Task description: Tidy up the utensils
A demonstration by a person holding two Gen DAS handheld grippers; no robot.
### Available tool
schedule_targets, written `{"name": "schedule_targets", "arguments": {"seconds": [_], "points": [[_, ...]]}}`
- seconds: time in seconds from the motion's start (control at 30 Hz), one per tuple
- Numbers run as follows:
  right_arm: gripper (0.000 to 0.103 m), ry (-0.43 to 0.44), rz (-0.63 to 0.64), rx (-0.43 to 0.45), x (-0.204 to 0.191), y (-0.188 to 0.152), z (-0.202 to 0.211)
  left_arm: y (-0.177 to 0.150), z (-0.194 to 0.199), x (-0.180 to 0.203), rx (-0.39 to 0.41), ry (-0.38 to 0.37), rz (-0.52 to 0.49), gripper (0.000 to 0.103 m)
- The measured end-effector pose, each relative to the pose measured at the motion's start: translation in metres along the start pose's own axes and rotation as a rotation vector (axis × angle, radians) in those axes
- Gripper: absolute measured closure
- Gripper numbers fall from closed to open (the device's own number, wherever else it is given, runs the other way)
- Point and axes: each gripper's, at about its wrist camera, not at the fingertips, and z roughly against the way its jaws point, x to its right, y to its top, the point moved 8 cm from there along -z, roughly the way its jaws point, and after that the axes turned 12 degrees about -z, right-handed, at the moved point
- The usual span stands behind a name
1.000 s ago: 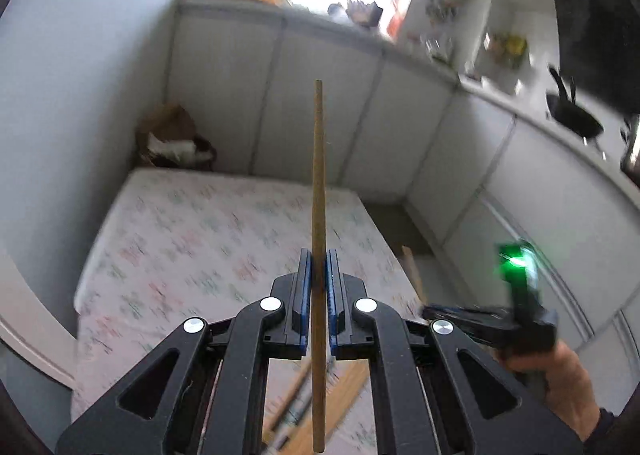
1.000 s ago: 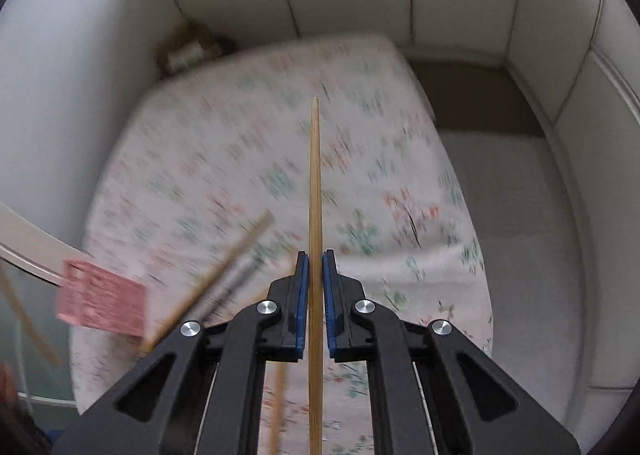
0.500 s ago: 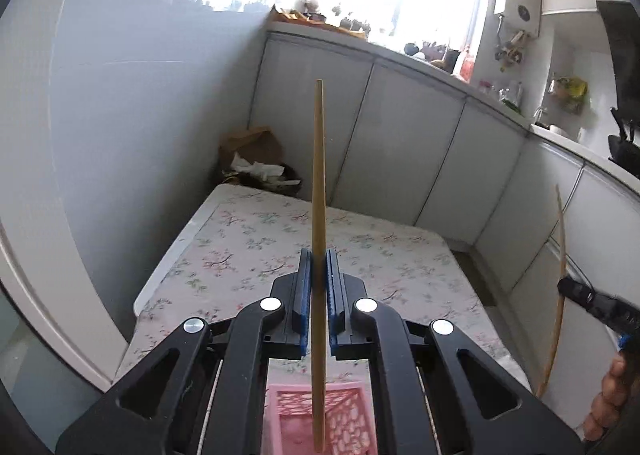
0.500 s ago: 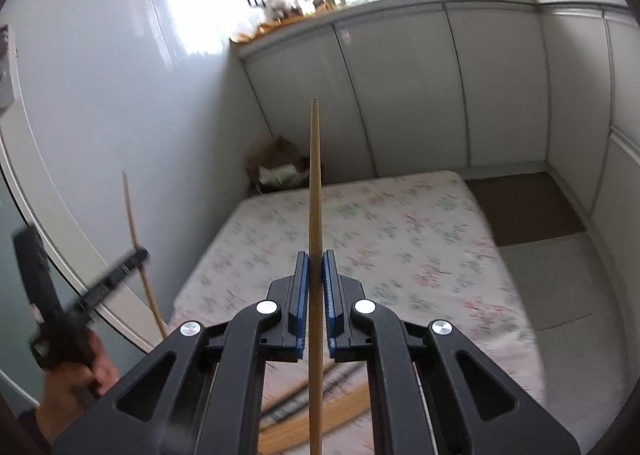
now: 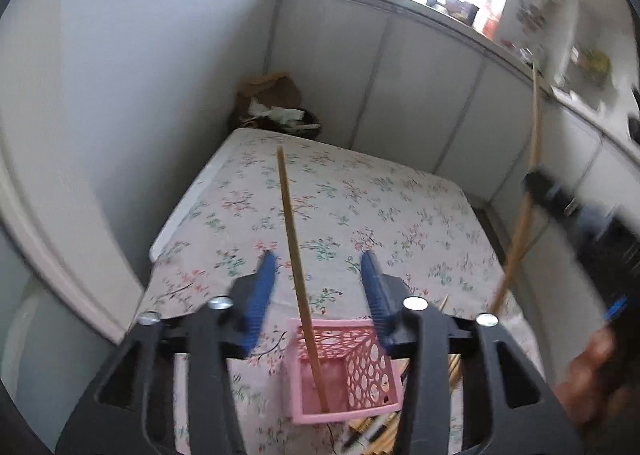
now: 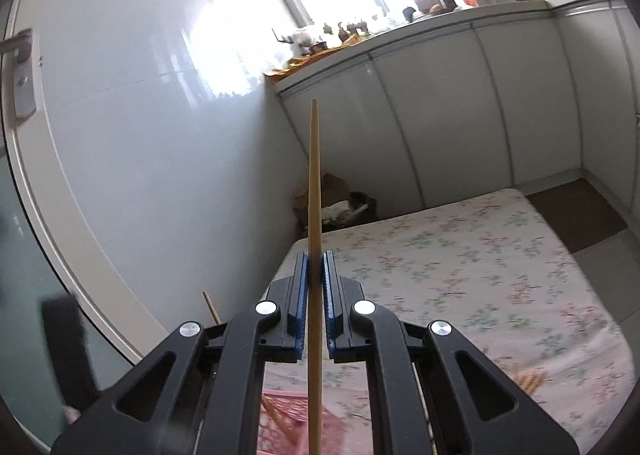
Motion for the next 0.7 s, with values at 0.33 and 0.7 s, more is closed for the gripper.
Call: {"name": "schedule_targets", "arguments": {"seconds": [0.33,0.7], "points": [[0.095,-0.002,0.104,0.016,-0.028,-0.031,-0.029,-0.018,0.028,-0.037,-0.15,0.007,0.15,0.05],[0.067,-0.06,0.156,-0.151,-0.013,-0.044,-0.018,-0.011,0.032,-0.029,-0.144,0.016,0.097,0.045]]}}
